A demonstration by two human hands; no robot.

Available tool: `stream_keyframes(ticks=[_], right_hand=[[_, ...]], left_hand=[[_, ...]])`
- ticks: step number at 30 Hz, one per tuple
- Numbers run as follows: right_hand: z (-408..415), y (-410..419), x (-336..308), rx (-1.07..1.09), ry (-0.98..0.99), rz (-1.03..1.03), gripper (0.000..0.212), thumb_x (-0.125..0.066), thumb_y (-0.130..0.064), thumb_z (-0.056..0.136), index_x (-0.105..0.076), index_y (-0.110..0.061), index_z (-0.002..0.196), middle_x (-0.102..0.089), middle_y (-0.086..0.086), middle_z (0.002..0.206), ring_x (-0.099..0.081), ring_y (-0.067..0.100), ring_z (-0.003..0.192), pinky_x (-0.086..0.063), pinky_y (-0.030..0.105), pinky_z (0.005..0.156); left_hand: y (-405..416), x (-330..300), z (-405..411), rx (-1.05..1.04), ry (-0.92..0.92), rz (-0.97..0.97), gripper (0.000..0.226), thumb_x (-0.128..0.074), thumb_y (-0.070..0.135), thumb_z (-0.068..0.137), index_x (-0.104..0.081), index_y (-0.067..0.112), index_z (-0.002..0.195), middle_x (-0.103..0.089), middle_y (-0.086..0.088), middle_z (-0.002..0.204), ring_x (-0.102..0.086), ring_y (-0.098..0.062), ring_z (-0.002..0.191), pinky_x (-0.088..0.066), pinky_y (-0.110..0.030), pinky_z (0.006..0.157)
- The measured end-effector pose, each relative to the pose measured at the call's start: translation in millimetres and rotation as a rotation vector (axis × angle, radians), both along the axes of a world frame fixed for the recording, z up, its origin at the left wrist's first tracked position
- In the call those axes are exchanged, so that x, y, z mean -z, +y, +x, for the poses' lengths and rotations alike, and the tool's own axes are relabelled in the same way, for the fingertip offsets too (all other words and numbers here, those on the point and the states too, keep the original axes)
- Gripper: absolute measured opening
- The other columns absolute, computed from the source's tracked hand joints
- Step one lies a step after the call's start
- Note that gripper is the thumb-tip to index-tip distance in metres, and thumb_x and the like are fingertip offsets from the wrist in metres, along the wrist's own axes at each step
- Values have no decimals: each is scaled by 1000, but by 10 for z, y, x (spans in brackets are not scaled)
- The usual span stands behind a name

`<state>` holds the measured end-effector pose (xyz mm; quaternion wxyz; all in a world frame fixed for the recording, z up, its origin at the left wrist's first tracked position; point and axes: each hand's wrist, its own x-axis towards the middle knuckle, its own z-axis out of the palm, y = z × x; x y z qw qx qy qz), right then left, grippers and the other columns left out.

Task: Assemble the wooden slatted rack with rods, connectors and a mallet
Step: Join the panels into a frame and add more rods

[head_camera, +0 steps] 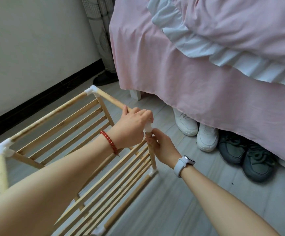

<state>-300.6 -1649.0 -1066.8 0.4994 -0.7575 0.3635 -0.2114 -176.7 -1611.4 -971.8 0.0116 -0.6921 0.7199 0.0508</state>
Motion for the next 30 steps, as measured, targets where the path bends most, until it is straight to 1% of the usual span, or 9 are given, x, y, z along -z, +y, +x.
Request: stream_keyframes(ticks=[3, 6, 10, 12, 16, 22, 25, 28, 30], right_hand=[[-80, 147, -17, -35, 5, 64, 6, -43, -28, 99, -44, -23, 96, -55, -7, 84, -52, 11, 74, -39, 17, 62], [-61, 197, -281, -42, -43, 21, 7, -43, -28, 99, -43, -28, 93, -52, -16, 84, -49, -2, 72, -36, 11, 61], [159, 120, -901, -25, -164, -174, 2, -46, -24, 98, -48, -22, 97, -53, -3, 97, -48, -2, 81, -36, 7, 67], [289, 72, -1164, -38, -163, -259, 3, -46, -21, 97, -49, -19, 96, -50, -1, 98, -47, 6, 84, -36, 12, 72], [482, 188, -1391, -100, -65, -561, 18, -44, -27, 91, -54, -13, 95, -47, -3, 95, -46, 18, 92, -37, 35, 84], [538, 561, -1244, -290, 224, -838, 28, -40, -35, 89, -55, -12, 96, -50, 1, 95, -45, 20, 90, -32, 34, 82], [593, 757, -1118, -411, 309, -918, 20, -55, -30, 91, -57, -12, 100, -53, 2, 98, -47, 20, 91, -34, 33, 82], [586, 945, -988, -526, 394, -986, 25, -56, -34, 90, -59, -13, 102, -54, 3, 99, -48, 18, 90, -29, 27, 77], [564, 1065, -909, -553, 417, -972, 25, -56, -36, 88, -59, -14, 100, -54, 3, 99, -48, 19, 90, -28, 27, 75]], left_hand=[[145, -1, -82, 6, 34, -26, 40, -47, -3, 82, -47, 20, 115, -46, 7, 110, -36, -16, 116, -11, -52, 114], [261, -202, 15, -2, 83, -204, 39, -50, -5, 80, -51, 18, 112, -48, 6, 107, -37, -16, 111, -18, -48, 111], [395, -695, 291, 33, 231, -543, 35, -57, -11, 69, -57, 8, 98, -57, -4, 98, -48, -25, 96, -38, -37, 87], [459, -864, 407, 34, 275, -652, 32, -59, -12, 67, -56, 6, 94, -59, -7, 93, -51, -24, 91, -40, -31, 82], [817, -904, 610, -25, 304, -739, 27, -62, -14, 70, -53, 2, 90, -58, -11, 88, -54, -23, 80, -46, -24, 66], [1373, -410, 697, -187, 361, -634, 25, -70, -6, 75, -50, 8, 81, -45, 5, 79, -40, -8, 66, -34, -12, 66], [1665, -177, 811, -218, 431, -502, 23, -72, 5, 76, -52, 11, 84, -45, 8, 79, -42, -4, 69, -33, -11, 65], [1936, -14, 846, -227, 553, -301, 16, -59, 25, 72, -51, 19, 84, -47, 11, 80, -43, -8, 79, -36, -18, 82], [2019, 44, 821, -315, 597, -161, 23, -46, 36, 70, -56, 18, 80, -50, 8, 79, -44, -13, 88, -33, -23, 93]])
